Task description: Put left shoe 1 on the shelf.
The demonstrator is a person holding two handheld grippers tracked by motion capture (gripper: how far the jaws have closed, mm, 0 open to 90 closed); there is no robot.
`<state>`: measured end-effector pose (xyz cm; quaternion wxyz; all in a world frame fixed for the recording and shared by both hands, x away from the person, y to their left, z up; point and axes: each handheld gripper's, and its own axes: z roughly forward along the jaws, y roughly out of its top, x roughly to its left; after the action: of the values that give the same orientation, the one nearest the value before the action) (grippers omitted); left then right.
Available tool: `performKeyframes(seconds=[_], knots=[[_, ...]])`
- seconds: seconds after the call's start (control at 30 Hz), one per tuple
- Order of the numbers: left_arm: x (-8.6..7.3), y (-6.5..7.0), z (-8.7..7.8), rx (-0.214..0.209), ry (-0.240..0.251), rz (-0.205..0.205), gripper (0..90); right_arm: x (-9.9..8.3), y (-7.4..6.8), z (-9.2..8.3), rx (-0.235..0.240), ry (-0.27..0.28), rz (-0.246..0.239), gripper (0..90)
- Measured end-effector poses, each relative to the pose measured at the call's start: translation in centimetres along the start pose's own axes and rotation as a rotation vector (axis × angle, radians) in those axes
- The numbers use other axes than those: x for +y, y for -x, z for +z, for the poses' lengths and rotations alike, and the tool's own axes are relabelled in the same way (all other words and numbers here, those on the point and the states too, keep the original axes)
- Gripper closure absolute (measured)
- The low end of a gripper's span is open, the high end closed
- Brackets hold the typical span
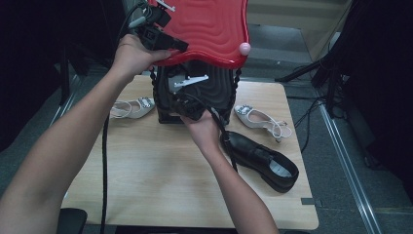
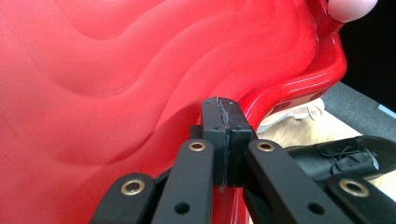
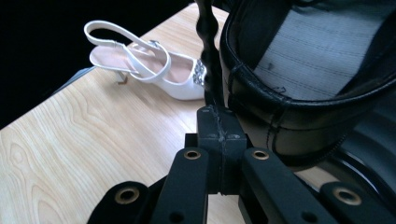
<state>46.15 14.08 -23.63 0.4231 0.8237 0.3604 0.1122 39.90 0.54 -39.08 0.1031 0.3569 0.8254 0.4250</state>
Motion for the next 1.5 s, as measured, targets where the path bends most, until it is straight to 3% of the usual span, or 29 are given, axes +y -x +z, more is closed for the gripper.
performKeyframes(seconds=[0.2, 0.43, 0.6, 0.97, 1.17, 1.37, 1.5], knots=[[0.0, 0.0, 0.0, 0.000, 0.000, -0.001, 90.0, 1.1, 0.2, 1.0, 0.006, 0.009, 0.016, 90.0], [-0.1, -0.1, -0.1, 0.000, -0.001, 0.002, 90.0, 1.4, 0.2, 2.0, -0.047, 0.000, -0.004, 90.0], [-0.1, -0.1, -0.1, 0.001, 0.002, 0.003, 90.0, 1.0, 0.5, 2.4, -0.021, 0.003, 0.030, 90.0], [0.2, -0.1, -0.3, -0.001, -0.011, -0.028, 90.0, -0.2, 0.8, 0.5, 0.061, 0.006, 0.064, 90.0], [0.2, 0.1, -2.4, -0.051, 0.018, -0.051, 83.1, -1.4, 0.4, -1.2, 0.091, 0.010, 0.017, 87.0], [-0.8, 1.0, -3.5, -0.053, -0.040, -0.014, 72.3, -2.8, 0.7, -2.6, 0.170, 0.004, -0.007, 79.3], [-1.7, 1.6, -4.0, -0.072, -0.033, -0.012, 65.7, -3.9, 0.7, -3.3, 0.183, 0.017, -0.055, 72.5]])
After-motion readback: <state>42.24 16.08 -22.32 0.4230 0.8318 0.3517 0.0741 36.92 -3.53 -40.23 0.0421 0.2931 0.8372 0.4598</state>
